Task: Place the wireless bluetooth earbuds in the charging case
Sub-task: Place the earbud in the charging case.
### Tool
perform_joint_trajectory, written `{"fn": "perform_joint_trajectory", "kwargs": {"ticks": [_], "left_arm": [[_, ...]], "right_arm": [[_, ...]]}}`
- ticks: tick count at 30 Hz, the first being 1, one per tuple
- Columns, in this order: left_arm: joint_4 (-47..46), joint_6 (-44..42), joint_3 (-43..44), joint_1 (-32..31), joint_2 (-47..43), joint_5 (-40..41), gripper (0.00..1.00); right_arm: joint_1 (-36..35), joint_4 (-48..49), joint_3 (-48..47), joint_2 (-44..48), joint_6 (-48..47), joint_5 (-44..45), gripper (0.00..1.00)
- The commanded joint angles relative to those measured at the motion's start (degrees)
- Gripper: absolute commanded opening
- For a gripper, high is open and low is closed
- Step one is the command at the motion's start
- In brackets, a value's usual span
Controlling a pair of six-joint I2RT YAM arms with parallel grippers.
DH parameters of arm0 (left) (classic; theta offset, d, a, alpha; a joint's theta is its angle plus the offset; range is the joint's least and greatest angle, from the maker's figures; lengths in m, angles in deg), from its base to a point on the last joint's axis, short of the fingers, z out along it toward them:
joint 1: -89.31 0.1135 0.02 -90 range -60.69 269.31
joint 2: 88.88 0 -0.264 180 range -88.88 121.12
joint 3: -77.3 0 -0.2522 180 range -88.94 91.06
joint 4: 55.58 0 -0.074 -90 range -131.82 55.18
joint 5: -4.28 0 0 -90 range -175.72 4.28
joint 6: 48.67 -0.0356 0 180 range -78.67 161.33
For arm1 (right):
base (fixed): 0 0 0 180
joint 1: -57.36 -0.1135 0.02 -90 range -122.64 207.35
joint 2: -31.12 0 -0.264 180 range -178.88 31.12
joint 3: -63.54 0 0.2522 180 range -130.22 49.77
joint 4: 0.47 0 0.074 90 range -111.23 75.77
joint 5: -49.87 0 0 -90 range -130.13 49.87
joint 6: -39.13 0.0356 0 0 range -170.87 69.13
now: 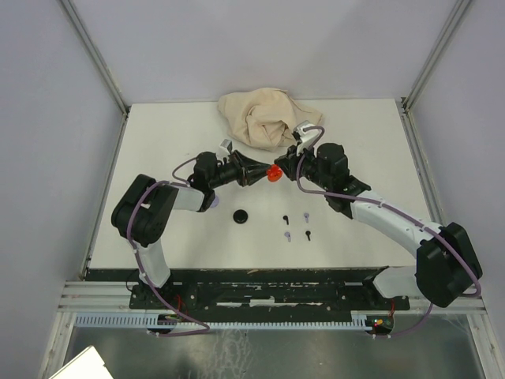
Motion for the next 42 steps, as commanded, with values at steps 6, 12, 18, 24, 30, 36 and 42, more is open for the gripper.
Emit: {"fn": "perform_joint_trajectory", "kwargs": {"ticks": [6, 12, 18, 24, 30, 36, 42], "left_arm": [[-1.8, -1.9, 2.9, -0.1, -2.2, -0.4, 0.03], [-1.5, -1.7, 3.1, -0.2, -3.1, -0.5, 0.03], [-1.5, -1.7, 2.8, -0.2, -3.8, -0.8, 0.03], [-1.4, -1.7, 2.8, -0.2, -3.9, -1.1, 0.03], [-1.5, -1.4, 3.1, -0.1, -3.9, -1.0, 0.03], [-2.2, -0.5, 3.6, -0.2, -3.7, -0.6, 0.03], [-5.0, 1.8, 3.3, -0.2, -3.1, 0.2, 0.03]], "right_arm": [[-0.7, 2.0, 1.3, -0.2, -1.8, 0.7, 0.01], [-0.7, 2.1, 1.9, -0.8, -2.1, 1.1, 0.01], [-0.7, 2.5, 2.0, -1.4, -2.3, 1.2, 0.01], [-0.8, 2.7, 2.0, -1.6, -2.4, 1.2, 0.01], [-0.7, 2.7, 1.9, -1.9, -2.2, 0.8, 0.01], [-0.8, 2.4, 2.0, -2.0, -2.2, 0.4, 0.01], [-0.7, 1.6, 2.0, -1.9, -1.2, 0.4, 0.10]]}}
